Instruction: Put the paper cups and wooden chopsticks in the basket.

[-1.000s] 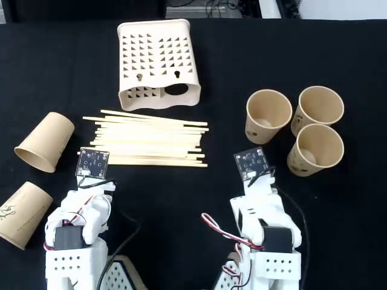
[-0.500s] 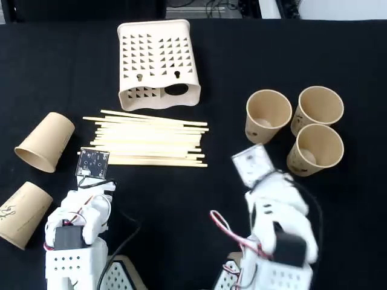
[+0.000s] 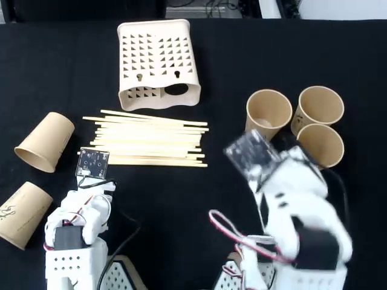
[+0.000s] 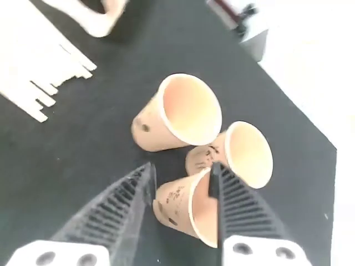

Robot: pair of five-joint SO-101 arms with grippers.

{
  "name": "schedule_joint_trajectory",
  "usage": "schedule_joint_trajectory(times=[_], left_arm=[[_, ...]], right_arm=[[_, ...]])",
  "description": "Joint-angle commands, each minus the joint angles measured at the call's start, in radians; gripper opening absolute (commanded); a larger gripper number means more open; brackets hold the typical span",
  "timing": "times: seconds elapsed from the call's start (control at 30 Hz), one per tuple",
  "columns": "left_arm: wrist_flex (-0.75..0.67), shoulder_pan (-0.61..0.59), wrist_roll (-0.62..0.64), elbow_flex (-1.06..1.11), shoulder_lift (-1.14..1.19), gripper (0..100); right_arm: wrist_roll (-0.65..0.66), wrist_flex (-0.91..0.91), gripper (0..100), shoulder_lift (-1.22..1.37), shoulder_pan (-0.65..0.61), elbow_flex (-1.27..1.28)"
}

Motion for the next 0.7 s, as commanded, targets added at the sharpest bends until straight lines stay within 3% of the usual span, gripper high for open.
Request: schedule_joint_trajectory(times=[0.0, 0.33, 0.67], left_arm=[[0.005, -0.001, -0.002, 0.018, 0.000, 3], [0.005, -0.001, -0.002, 0.018, 0.000, 3], [0.005, 0.001, -0.002, 0.018, 0.000, 3]], right_arm=[[0.006, 0.072, 19.1, 0.171, -0.132, -0.213], [-0.138, 0.101, 19.1, 0.495, -0.528, -0.397], [-0.109, 0.087, 19.1, 0.680, -0.624, -0.498]])
